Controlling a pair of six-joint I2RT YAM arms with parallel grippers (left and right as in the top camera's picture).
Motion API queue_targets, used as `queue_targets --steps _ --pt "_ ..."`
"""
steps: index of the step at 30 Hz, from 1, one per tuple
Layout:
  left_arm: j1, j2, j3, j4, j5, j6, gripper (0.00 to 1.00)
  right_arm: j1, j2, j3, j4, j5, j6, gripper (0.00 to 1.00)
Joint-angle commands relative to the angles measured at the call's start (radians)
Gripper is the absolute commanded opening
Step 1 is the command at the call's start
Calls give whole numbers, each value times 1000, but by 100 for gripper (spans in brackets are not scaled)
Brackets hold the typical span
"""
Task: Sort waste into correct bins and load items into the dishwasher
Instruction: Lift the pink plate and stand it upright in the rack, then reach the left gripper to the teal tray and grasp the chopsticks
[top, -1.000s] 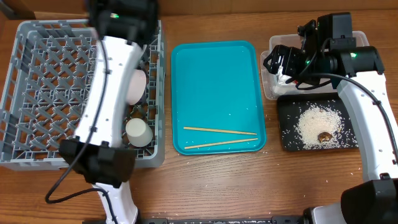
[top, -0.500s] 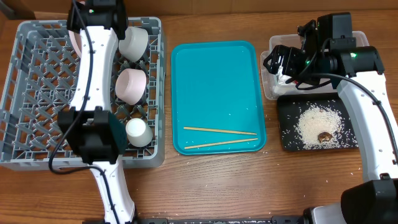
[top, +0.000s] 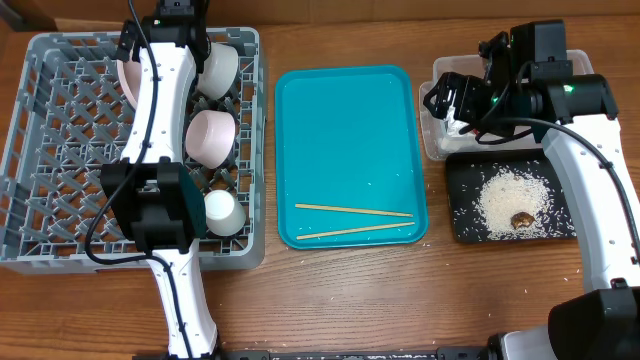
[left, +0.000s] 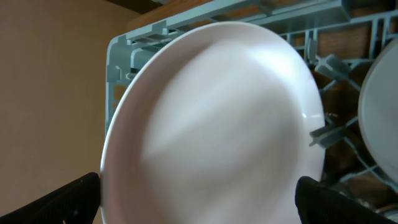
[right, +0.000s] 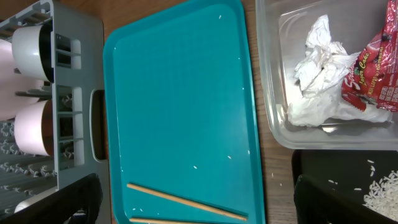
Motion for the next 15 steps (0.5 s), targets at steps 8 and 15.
queue_targets --steps 8,15 --pt "-3 -105 127 -112 165 -276 100 3 -6 10 5 3 -1 100" --pt "-64 -284 177 -148 576 -294 100 3 -6 10 5 3 0 100"
